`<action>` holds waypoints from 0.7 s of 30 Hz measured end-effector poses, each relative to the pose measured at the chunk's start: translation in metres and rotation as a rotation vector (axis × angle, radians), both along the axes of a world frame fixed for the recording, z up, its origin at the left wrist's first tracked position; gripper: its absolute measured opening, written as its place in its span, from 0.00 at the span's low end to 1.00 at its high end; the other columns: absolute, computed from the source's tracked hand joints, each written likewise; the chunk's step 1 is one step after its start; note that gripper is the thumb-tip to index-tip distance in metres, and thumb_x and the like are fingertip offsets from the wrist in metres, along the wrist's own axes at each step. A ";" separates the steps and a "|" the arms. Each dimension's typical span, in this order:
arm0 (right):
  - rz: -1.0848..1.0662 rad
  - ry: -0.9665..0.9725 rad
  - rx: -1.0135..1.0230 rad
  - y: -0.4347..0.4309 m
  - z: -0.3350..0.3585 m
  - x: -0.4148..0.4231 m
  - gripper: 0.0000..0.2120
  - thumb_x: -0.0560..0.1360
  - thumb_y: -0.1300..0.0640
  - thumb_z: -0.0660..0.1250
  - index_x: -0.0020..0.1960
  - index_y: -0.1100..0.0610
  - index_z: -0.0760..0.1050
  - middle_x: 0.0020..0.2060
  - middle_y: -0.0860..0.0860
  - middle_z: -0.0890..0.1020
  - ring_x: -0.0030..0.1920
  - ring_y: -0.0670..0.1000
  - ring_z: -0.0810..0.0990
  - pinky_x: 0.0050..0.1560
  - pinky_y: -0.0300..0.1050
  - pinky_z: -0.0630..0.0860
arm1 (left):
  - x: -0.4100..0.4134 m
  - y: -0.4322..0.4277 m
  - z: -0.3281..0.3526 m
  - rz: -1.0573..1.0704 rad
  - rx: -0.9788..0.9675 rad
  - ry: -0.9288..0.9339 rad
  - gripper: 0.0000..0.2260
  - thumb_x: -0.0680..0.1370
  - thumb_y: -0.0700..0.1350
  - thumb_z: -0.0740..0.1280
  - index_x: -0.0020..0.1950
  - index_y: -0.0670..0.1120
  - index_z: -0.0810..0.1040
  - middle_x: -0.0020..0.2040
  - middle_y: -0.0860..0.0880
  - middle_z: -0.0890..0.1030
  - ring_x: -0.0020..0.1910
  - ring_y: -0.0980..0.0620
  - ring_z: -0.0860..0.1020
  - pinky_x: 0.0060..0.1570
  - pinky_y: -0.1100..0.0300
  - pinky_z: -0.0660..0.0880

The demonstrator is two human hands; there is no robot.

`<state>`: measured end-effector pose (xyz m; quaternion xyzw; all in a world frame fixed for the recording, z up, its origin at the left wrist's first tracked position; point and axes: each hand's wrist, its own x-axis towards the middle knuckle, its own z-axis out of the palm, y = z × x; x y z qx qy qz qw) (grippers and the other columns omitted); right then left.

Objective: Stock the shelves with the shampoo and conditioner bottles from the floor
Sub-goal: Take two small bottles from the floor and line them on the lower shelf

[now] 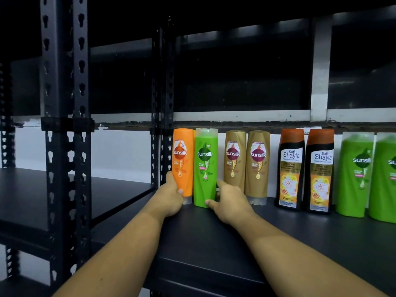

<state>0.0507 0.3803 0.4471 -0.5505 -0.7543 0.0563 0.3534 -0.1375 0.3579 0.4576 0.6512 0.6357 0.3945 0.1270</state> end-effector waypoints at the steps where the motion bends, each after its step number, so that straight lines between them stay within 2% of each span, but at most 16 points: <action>1: -0.008 -0.005 0.000 0.000 0.000 0.000 0.23 0.74 0.46 0.74 0.66 0.51 0.73 0.58 0.52 0.82 0.59 0.56 0.81 0.58 0.53 0.79 | 0.000 0.000 0.000 0.004 -0.007 0.001 0.24 0.85 0.42 0.59 0.79 0.47 0.52 0.66 0.43 0.74 0.58 0.45 0.73 0.57 0.54 0.67; 3: -0.021 -0.015 0.004 0.000 -0.001 -0.001 0.23 0.74 0.45 0.74 0.65 0.51 0.73 0.57 0.52 0.82 0.58 0.57 0.81 0.57 0.54 0.79 | -0.001 0.002 -0.001 0.015 -0.021 0.010 0.24 0.85 0.43 0.59 0.78 0.48 0.53 0.65 0.43 0.75 0.59 0.44 0.74 0.58 0.52 0.68; 5: -0.023 -0.031 0.010 -0.001 0.000 -0.002 0.22 0.74 0.44 0.73 0.64 0.51 0.74 0.56 0.52 0.83 0.57 0.56 0.81 0.56 0.53 0.80 | -0.002 0.004 -0.002 0.031 -0.039 0.025 0.23 0.84 0.44 0.59 0.77 0.49 0.53 0.65 0.43 0.75 0.61 0.42 0.75 0.64 0.48 0.69; 7: -0.027 -0.056 0.017 -0.002 0.000 -0.002 0.21 0.75 0.44 0.72 0.63 0.52 0.74 0.54 0.52 0.82 0.56 0.57 0.81 0.55 0.53 0.80 | -0.004 0.006 -0.003 0.047 -0.059 0.045 0.23 0.84 0.46 0.58 0.77 0.49 0.53 0.65 0.44 0.75 0.63 0.41 0.74 0.69 0.42 0.66; 10: -0.063 -0.126 0.041 -0.005 0.001 -0.001 0.20 0.76 0.43 0.71 0.60 0.55 0.75 0.53 0.53 0.82 0.55 0.58 0.81 0.53 0.52 0.79 | -0.006 0.010 -0.005 0.060 -0.098 0.053 0.25 0.84 0.49 0.57 0.79 0.48 0.51 0.69 0.44 0.74 0.68 0.39 0.72 0.72 0.38 0.62; 13: -0.144 -0.212 0.071 -0.011 0.004 -0.001 0.19 0.76 0.40 0.70 0.54 0.55 0.78 0.50 0.53 0.82 0.53 0.57 0.82 0.50 0.49 0.79 | -0.006 0.010 -0.006 0.084 -0.136 0.077 0.26 0.85 0.50 0.55 0.81 0.47 0.49 0.71 0.43 0.72 0.70 0.39 0.71 0.74 0.38 0.61; 17: -0.195 -0.362 0.100 -0.024 0.009 -0.002 0.18 0.76 0.39 0.69 0.52 0.55 0.79 0.50 0.53 0.82 0.52 0.57 0.82 0.49 0.48 0.77 | -0.005 0.006 -0.006 0.124 -0.169 0.167 0.18 0.84 0.48 0.55 0.73 0.45 0.60 0.66 0.43 0.75 0.67 0.40 0.73 0.73 0.40 0.61; 21: -0.054 -0.451 0.054 -0.036 0.009 0.003 0.17 0.79 0.43 0.64 0.54 0.56 0.80 0.52 0.56 0.82 0.54 0.59 0.81 0.51 0.50 0.78 | -0.004 -0.011 -0.001 0.137 -0.272 0.317 0.27 0.82 0.54 0.57 0.78 0.44 0.60 0.75 0.40 0.69 0.75 0.40 0.66 0.76 0.43 0.59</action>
